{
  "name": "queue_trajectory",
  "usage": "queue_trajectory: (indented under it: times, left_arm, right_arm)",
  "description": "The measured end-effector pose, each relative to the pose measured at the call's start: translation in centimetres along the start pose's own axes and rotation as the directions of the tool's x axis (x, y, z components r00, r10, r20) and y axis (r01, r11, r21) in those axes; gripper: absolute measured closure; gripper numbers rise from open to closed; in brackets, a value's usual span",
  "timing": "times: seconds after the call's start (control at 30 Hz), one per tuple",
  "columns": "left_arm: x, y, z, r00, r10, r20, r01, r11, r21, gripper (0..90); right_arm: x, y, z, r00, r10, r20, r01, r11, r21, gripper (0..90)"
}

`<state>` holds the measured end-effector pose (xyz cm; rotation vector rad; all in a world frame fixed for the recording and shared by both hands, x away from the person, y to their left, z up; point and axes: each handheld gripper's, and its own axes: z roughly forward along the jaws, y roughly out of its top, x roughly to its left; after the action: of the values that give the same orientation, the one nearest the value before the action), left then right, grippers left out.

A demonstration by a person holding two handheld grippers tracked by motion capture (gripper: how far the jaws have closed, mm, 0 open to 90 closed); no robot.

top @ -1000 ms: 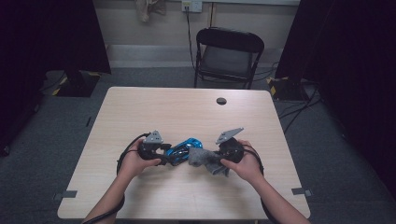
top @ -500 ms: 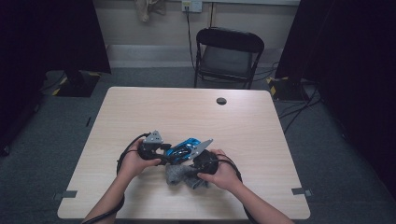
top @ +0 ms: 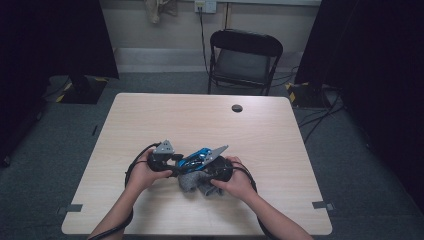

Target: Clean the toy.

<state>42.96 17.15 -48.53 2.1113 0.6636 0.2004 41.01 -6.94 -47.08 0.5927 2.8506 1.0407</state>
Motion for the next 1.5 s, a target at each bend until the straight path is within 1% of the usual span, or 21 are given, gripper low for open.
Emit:
queue_trajectory:
  times: [0.13,0.37,0.5,0.57,0.7,0.83,0.87,1.03,1.2,1.3,1.4,1.47,1.5]
  left_arm:
    - [0.0,0.0,0.0,1.0000,-0.001,0.000,0.001,1.0000,-0.002,42.7]
    - [0.0,0.0,0.0,1.0000,-0.002,0.001,0.002,1.0000,0.001,42.9]
    - [0.0,0.0,-0.1,1.0000,-0.001,0.001,0.001,1.0000,0.004,43.0]
    - [0.0,0.0,-0.1,1.0000,-0.001,0.001,0.001,1.0000,0.005,43.1]
    - [0.0,0.0,-0.1,1.0000,0.000,-0.001,0.000,1.0000,0.006,43.1]
    - [0.0,0.0,-0.1,1.0000,0.000,-0.002,0.000,1.0000,0.006,43.1]
    - [0.0,0.0,-0.1,1.0000,0.000,-0.002,0.000,1.0000,0.006,43.1]
    - [-0.1,0.0,-0.1,1.0000,0.001,-0.003,-0.001,1.0000,0.007,43.1]
    - [-0.1,0.0,-0.1,1.0000,0.001,-0.003,-0.001,1.0000,0.007,43.1]
    - [-0.1,0.0,-0.1,1.0000,0.001,-0.003,0.000,1.0000,0.006,43.1]
    - [-0.1,0.0,-0.1,1.0000,0.001,-0.005,-0.001,1.0000,0.008,43.2]
    - [-0.1,0.0,-0.1,1.0000,0.002,-0.006,-0.002,1.0000,0.007,43.1]
    - [-0.1,0.0,-0.1,1.0000,0.001,-0.006,-0.001,1.0000,0.007,43.2]
  right_arm:
    - [-0.3,0.0,-0.1,0.9999,0.001,0.013,-0.001,1.000,0.002,71.9]
    - [-0.9,-0.3,-0.5,0.9996,0.017,0.023,-0.017,1.000,0.007,71.7]
    - [-1.5,-0.6,-0.8,0.9989,0.031,0.034,-0.031,0.999,0.008,71.6]
    - [-1.9,-0.7,-1.0,0.9981,0.047,0.039,-0.047,0.999,0.008,71.5]
    - [-2.5,-1.1,-1.6,0.9963,0.059,0.063,-0.060,0.998,0.013,71.5]
    - [-3.5,-1.8,-2.3,0.9924,0.089,0.086,-0.090,0.996,0.008,71.6]
    - [-3.9,-2.1,-2.5,0.9899,0.102,0.098,-0.104,0.995,0.008,71.6]
    - [-5.1,-2.9,-3.3,0.9825,0.144,0.118,-0.145,0.989,-0.002,71.6]
    - [-5.6,-3.4,-3.6,0.9791,0.157,0.130,-0.157,0.988,-0.011,71.6]
    - [-5.7,-3.6,-3.9,0.9763,0.166,0.140,-0.166,0.986,-0.009,71.6]
    - [-6.0,-3.7,-4.1,0.9746,0.164,0.152,-0.165,0.986,-0.008,71.6]
    - [-6.1,-3.8,-4.2,0.9719,0.173,0.160,-0.174,0.985,-0.009,71.6]
    - [-6.2,-3.9,-4.3,0.9720,0.172,0.161,-0.173,0.985,-0.007,71.6]
